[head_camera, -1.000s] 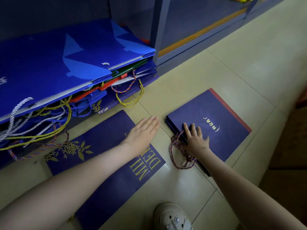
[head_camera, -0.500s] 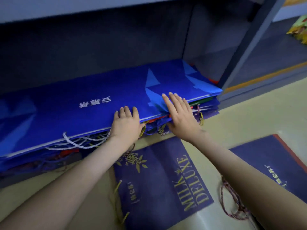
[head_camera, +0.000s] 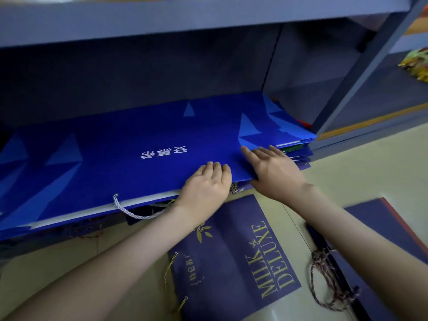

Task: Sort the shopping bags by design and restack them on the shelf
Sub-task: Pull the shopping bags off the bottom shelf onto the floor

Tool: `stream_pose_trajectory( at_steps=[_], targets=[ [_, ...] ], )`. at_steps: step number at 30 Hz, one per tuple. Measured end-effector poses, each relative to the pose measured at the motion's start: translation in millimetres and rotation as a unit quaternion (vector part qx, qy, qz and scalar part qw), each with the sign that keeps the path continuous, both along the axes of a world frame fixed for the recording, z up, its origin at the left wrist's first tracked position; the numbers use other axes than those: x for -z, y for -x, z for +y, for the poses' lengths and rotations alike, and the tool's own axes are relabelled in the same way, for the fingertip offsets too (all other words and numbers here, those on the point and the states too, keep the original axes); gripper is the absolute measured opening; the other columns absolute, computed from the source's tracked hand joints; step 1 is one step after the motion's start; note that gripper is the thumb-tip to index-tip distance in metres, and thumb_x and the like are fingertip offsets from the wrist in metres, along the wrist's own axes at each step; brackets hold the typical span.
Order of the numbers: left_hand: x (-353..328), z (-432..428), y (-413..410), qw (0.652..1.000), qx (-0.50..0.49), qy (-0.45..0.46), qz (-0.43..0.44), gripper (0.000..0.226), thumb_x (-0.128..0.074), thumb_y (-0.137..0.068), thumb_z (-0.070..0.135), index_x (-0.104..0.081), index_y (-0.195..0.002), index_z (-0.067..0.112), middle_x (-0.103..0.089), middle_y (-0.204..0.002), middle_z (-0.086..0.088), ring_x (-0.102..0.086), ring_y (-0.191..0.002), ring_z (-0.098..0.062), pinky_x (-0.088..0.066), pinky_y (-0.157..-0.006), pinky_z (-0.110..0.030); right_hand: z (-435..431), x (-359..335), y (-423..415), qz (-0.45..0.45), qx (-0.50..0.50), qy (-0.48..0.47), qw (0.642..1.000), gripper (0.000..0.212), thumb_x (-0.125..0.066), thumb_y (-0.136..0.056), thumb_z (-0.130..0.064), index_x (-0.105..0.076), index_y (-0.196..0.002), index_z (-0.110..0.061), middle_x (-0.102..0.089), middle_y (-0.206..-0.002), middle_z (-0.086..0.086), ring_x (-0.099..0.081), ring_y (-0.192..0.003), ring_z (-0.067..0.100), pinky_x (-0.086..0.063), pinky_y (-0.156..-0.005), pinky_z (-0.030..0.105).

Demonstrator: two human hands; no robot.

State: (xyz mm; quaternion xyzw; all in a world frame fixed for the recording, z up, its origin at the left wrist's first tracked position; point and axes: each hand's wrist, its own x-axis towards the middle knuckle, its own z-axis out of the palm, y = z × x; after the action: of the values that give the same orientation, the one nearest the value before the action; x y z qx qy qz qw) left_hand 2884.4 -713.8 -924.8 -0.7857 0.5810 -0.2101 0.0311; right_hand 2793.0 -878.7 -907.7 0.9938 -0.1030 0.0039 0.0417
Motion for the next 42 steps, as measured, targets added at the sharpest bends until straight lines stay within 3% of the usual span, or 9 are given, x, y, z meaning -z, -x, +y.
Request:
stream_pose_trajectory(
  at_steps=[3, 8, 13, 16, 19, 24, 31, 38, 42],
  targets=[
    [-5, -8, 9, 0.999, -0.001, 0.03, 0.032, 0.043, -0.036, -0.078, 0.008, -0.071, -0.101, 0.001, -0.072, -0.092, -0.015, -0.071, -0.084, -0.025, -0.056, -0.07, -0.03, 6, -2, -1, 0.002, -0.076, -0.001, 0.997, 0.068, -0.058, -0.084, 0.001, -0.033, -0.146, -0.012, -0.048, -0.14, 0.019, -0.045, -0.129, 0.036, -0.035, -0.108, 0.045],
    [-14, 10, -9, 0.987, -0.146, -0.019, 0.064, 0.061, -0.06, -0.084, 0.023, -0.043, -0.139, 0.006, -0.055, -0.131, -0.018, -0.057, -0.117, -0.028, -0.052, -0.085, -0.033, -13, -7, 19, 0.026, 0.003, -0.004, 1.0, 0.071, -0.038, -0.094, 0.001, -0.004, -0.151, -0.024, -0.022, -0.156, 0.006, -0.02, -0.144, 0.025, -0.015, -0.116, 0.031],
    [-17, 28, -20, 0.994, -0.099, 0.0, 0.047, 0.054, -0.084, -0.045, 0.002, -0.072, -0.097, -0.002, -0.072, -0.088, -0.017, -0.071, -0.078, -0.027, -0.057, -0.065, -0.03, -9, -26, 29, 0.032, 0.023, 0.0, 0.999, 0.065, -0.042, -0.098, -0.017, -0.007, -0.151, -0.029, -0.023, -0.156, 0.003, -0.021, -0.144, 0.02, -0.022, -0.113, 0.029],
    [-25, 28, -15, 0.997, -0.029, 0.071, 0.01, 0.029, -0.064, -0.065, -0.001, -0.072, -0.092, -0.001, -0.073, -0.087, -0.016, -0.072, -0.08, -0.027, -0.057, -0.067, -0.03, 12, -42, 22, 0.037, -0.007, -0.018, 0.999, 0.071, -0.046, -0.096, -0.035, -0.002, -0.151, -0.03, -0.012, -0.159, 0.002, -0.011, -0.146, 0.02, -0.014, -0.116, 0.032],
    [-39, 26, -9, 0.993, 0.006, 0.113, 0.015, 0.036, -0.04, -0.076, 0.007, -0.074, -0.09, 0.002, -0.073, -0.087, -0.012, -0.072, -0.08, -0.023, -0.056, -0.069, -0.027, 36, -62, 14, -0.006, -0.051, -0.026, 0.998, 0.07, -0.047, -0.097, -0.036, -0.004, -0.151, -0.029, -0.017, -0.158, 0.003, -0.017, -0.145, 0.02, -0.021, -0.114, 0.032],
    [-60, 35, -3, 0.985, 0.028, 0.172, 0.012, 0.034, -0.041, -0.078, 0.005, -0.073, -0.091, 0.002, -0.073, -0.084, -0.01, -0.072, -0.077, -0.022, -0.056, -0.064, -0.027, 49, -83, 15, -0.013, -0.062, 0.08, 0.995, 0.066, -0.045, -0.099, -0.022, -0.004, -0.151, -0.03, -0.046, -0.139, -0.004, -0.046, -0.127, 0.017, -0.054, -0.079, 0.033],
    [-87, 33, 26, 0.971, 0.069, 0.228, -0.014, 0.027, -0.046, -0.08, 0.0, -0.072, -0.086, 0.007, -0.071, -0.076, -0.004, -0.07, -0.071, -0.016, -0.055, -0.062, -0.025, 59, -125, 53, 0.009, -0.033, 0.13, 0.991, 0.069, -0.045, -0.098, -0.021, 0.0, -0.151, -0.028, -0.047, -0.138, -0.004, -0.053, -0.119, 0.018, -0.048, -0.065, 0.028],
    [-101, 26, 65, 0.957, 0.112, 0.263, -0.049, 0.017, -0.054, -0.084, 0.0, -0.069, -0.081, 0.008, -0.066, -0.071, -0.002, -0.066, -0.067, -0.016, -0.054, -0.057, -0.027, 80, -147, 76, -0.003, 0.003, 0.128, 0.992, 0.05, -0.041, -0.096, -0.029, -0.027, -0.143, -0.019, -0.058, -0.123, -0.002, -0.059, -0.106, 0.02, -0.045, -0.064, 0.028],
    [-98, 24, 58, 0.965, 0.129, 0.226, -0.022, 0.016, -0.053, -0.083, 0.001, -0.068, -0.083, 0.006, -0.065, -0.07, -0.003, -0.066, -0.065, -0.017, -0.053, -0.054, -0.028, 75, -130, 70, 0.038, 0.006, 0.172, 0.984, 0.061, -0.04, -0.095, -0.006, -0.014, -0.149, -0.012, -0.058, -0.126, 0.0, -0.062, -0.103, 0.021, -0.048, -0.067, 0.028]
  ],
)
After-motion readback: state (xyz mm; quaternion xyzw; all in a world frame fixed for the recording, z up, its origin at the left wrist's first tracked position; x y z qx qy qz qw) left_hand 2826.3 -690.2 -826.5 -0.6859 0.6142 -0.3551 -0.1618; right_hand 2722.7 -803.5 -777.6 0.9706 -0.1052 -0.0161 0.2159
